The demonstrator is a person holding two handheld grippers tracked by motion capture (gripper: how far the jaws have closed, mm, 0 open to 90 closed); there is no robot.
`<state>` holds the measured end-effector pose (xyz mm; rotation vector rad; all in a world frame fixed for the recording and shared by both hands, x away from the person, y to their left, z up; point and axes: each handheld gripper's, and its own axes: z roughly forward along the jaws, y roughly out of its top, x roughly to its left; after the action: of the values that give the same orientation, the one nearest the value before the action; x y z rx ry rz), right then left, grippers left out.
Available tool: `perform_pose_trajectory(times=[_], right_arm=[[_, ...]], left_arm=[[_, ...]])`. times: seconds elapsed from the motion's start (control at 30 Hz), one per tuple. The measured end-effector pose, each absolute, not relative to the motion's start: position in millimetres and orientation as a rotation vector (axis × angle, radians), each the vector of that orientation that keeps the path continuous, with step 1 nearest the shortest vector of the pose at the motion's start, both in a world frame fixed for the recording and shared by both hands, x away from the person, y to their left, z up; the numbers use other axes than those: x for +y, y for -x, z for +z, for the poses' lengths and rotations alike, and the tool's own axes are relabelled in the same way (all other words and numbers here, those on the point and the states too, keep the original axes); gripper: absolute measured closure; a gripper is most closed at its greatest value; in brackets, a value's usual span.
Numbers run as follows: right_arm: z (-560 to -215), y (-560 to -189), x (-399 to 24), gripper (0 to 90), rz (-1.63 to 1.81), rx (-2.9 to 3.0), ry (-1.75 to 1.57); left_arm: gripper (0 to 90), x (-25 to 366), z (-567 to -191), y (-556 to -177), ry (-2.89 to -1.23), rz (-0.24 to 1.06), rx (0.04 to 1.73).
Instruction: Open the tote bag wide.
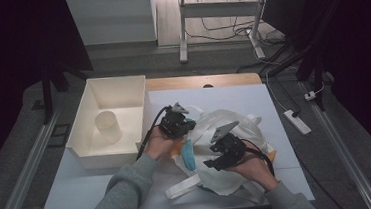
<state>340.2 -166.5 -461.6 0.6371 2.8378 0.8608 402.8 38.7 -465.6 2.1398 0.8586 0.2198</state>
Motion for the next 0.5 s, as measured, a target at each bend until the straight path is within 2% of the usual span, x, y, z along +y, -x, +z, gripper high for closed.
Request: perform_pose_trajectory(times=[0.37, 0.4, 0.47, 0.5], right_arm=[[-497.9, -360.5, -166.7, 34.6, 0.711, 2.940, -0.756], [-499.8, -362.4, -168.0, 37.6, 0.722, 2.945, -0.790], [-501.3, -364.3, -170.5, 49.4, 0.738, 2.963, -0.813], [-501.0, -363.4, -171.0, 58.4, 0.736, 2.968, -0.804]], left_arm=[[87.7, 39.2, -466.0, -402.2, -2.144, 0.223, 0.859], [87.7, 39.2, -466.1, -402.2, -2.144, 0.223, 0.860], [87.7, 39.3, -466.2, -402.4, -2.143, 0.223, 0.860], [87.7, 39.4, -466.2, -402.4, -2.143, 0.223, 0.860]])
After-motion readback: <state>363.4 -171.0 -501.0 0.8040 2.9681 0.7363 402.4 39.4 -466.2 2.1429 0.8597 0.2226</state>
